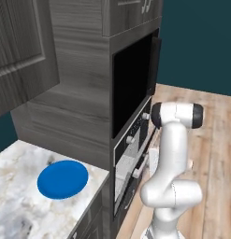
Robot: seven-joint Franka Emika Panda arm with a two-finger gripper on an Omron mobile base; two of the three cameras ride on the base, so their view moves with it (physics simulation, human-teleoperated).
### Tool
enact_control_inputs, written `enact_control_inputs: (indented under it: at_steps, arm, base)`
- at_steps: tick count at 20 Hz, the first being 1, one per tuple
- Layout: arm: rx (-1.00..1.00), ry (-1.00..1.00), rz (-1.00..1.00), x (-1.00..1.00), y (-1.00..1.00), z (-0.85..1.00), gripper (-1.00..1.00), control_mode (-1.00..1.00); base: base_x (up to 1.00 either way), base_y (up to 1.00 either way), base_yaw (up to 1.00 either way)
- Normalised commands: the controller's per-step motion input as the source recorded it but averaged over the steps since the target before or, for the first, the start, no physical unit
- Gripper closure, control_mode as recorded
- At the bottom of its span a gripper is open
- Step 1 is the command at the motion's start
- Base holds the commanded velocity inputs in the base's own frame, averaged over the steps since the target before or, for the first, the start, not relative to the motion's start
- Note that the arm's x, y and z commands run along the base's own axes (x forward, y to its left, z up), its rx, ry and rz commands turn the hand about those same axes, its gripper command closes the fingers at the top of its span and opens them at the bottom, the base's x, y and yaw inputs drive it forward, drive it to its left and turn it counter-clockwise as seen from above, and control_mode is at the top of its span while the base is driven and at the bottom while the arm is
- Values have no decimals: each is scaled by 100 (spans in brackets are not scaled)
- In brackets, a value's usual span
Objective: Take the baked cake out of the oven and place it on the plate for cooling. Then close the oven door.
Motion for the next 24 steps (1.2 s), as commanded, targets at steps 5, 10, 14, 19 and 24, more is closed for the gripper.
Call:
enact_control_inputs:
  at_steps: [5,10,14,19,24]
  arm:
    - [-8,38,-7,0,-100,-58,100,-100]
    - [-2,39,-7,0,-100,-83,100,-100]
    - [-2,43,-7,0,-100,-92,-100,-100]
    - [-1,40,-9,0,-100,-59,-100,-100]
    - [0,24,-12,-1,-100,50,-100,-100]
  base:
    - [0,0,0]
    - [0,0,0]
    - [0,0,0]
    - [0,0,0]
    - [0,0,0]
